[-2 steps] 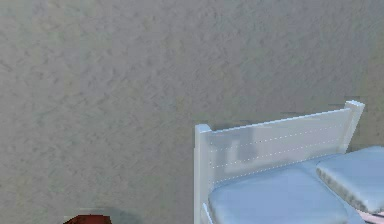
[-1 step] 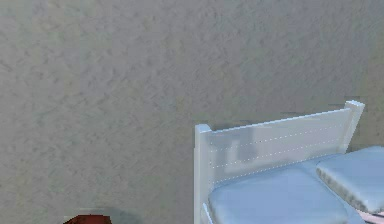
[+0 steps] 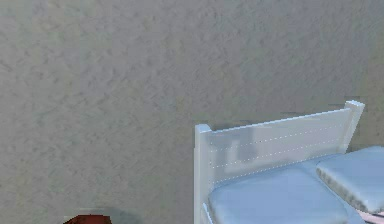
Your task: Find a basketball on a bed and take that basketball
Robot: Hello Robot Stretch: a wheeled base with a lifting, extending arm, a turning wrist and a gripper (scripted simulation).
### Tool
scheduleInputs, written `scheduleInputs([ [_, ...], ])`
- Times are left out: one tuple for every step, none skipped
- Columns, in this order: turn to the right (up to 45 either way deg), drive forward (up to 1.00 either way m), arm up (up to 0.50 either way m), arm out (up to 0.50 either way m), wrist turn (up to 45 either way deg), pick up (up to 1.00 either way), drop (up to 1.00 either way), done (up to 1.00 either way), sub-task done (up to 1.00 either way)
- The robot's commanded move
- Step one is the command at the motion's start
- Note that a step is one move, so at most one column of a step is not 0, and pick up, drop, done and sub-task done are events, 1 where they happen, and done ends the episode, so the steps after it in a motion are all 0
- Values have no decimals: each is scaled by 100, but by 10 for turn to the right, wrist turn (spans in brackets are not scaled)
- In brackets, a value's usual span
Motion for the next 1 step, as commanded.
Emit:
scheduleInputs([
  [0, 0, 0, 0, 0, 0, 0, 100, 0],
])
